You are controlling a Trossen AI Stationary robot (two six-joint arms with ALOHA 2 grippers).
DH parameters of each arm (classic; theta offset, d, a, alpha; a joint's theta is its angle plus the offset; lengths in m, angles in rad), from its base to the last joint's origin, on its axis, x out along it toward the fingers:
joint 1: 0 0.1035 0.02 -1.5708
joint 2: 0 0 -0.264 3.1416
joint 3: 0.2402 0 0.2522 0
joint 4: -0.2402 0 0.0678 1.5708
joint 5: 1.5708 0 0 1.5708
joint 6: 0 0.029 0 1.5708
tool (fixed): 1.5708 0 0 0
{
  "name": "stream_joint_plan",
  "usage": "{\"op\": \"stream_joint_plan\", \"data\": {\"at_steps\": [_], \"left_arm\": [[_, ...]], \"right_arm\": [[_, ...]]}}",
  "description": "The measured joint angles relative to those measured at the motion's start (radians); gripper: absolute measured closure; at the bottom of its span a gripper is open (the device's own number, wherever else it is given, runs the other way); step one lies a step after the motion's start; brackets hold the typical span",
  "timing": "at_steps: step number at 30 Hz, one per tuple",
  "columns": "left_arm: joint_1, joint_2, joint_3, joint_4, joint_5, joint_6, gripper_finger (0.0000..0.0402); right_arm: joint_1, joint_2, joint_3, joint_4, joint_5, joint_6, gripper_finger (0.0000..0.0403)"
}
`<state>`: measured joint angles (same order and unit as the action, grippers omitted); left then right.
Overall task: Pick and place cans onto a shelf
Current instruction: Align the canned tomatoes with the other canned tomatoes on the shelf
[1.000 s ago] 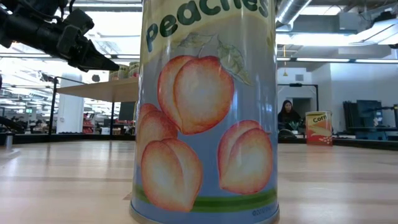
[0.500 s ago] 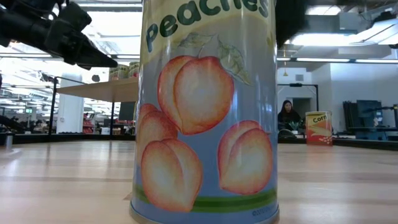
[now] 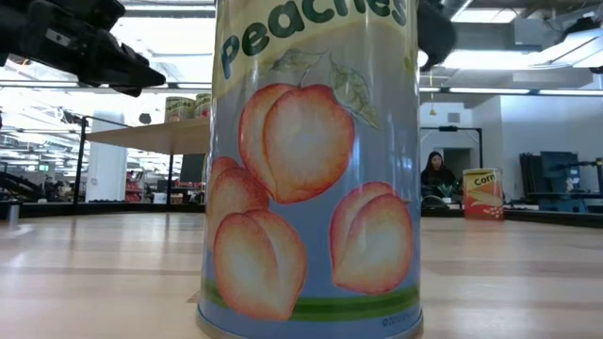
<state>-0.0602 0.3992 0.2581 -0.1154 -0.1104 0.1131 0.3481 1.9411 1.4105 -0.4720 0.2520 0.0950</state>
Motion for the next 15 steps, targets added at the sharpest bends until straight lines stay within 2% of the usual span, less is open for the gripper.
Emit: {"op": "stream_joint_plan", "data": {"at_steps": [4, 10, 15], "left_arm": [[-0.057, 0.0, 0.0, 0.005, -0.001, -0.019, 0.0401], [-0.136, 0.026, 0.0, 0.058, -0.013, -0.028, 0.0401], [-0.193, 0.099, 0.016, 0.111, -0.076, -0.029, 0.0402]], "right_arm": [[-0.023, 0.01, 0.0, 0.118, -0.066, -0.026, 0.039], [-0.052, 0.012, -0.001, 0.218, -0.07, -0.044, 0.0391], [-0.065, 0.012, -0.001, 0.318, -0.074, -0.07, 0.039]]}}
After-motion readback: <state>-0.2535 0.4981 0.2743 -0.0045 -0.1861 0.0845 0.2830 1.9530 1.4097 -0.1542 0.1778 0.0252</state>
